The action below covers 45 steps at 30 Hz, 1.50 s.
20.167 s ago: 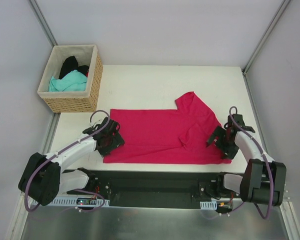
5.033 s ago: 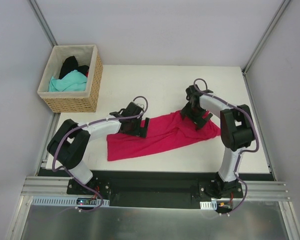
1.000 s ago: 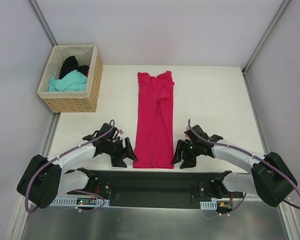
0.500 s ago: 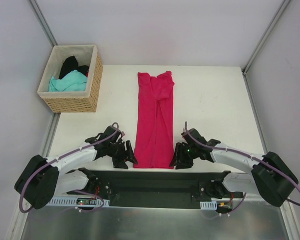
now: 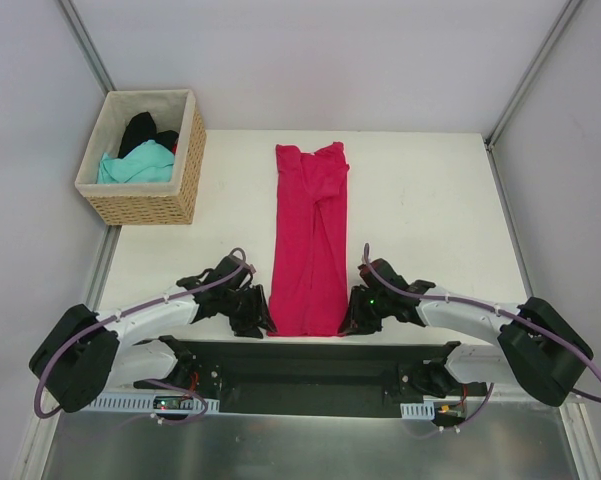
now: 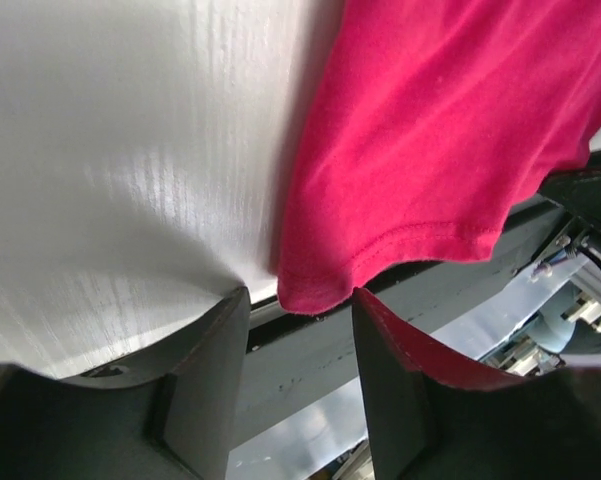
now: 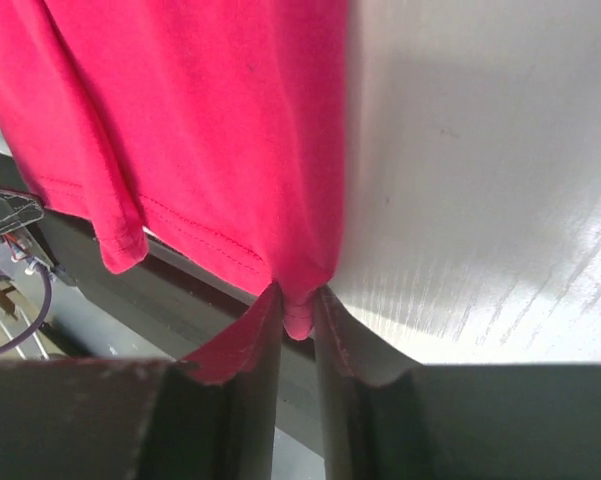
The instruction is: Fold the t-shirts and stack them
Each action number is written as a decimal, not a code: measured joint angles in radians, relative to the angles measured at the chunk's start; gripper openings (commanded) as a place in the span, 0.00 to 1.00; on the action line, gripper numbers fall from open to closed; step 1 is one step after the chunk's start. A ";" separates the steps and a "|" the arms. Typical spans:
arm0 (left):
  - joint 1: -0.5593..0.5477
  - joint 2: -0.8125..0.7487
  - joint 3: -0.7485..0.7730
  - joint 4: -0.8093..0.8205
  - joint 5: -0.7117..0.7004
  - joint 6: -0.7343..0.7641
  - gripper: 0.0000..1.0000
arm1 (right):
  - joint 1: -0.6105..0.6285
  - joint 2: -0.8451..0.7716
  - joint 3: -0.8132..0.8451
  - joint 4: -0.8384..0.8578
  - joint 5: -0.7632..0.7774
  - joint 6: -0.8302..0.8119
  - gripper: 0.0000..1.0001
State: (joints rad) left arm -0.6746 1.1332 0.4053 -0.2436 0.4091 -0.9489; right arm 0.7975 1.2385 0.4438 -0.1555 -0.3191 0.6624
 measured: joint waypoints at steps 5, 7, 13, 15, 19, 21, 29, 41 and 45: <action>0.000 0.010 0.000 0.015 -0.026 -0.005 0.30 | 0.006 0.000 -0.001 0.001 0.018 0.011 0.09; -0.001 0.017 0.000 0.023 -0.035 -0.006 0.23 | 0.007 0.000 -0.001 0.001 0.023 0.013 0.02; -0.014 0.032 0.000 0.029 -0.063 -0.008 0.00 | 0.014 0.000 -0.001 0.000 0.028 0.017 0.00; -0.018 0.032 0.000 0.030 -0.068 -0.006 0.00 | 0.020 0.000 -0.001 -0.001 0.029 0.017 0.00; -0.023 0.026 -0.002 0.031 -0.071 -0.005 0.00 | 0.034 -0.002 -0.001 -0.013 0.033 0.018 0.00; -0.027 0.013 -0.007 0.030 -0.072 -0.006 0.00 | 0.042 -0.009 -0.001 -0.024 0.035 0.018 0.00; -0.027 -0.047 0.010 -0.010 -0.079 -0.004 0.00 | 0.049 -0.099 0.009 -0.105 0.055 0.018 0.00; -0.013 0.002 0.393 -0.151 -0.214 0.110 0.00 | -0.018 -0.119 0.288 -0.229 0.139 -0.041 0.00; 0.047 0.094 0.503 -0.181 -0.239 0.166 0.00 | -0.123 -0.044 0.374 -0.241 0.131 -0.096 0.01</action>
State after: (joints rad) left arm -0.6277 1.2270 0.9085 -0.4248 0.1703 -0.7826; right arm 0.6746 1.1946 0.8177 -0.3965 -0.1883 0.5663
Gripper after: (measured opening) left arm 0.008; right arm 0.024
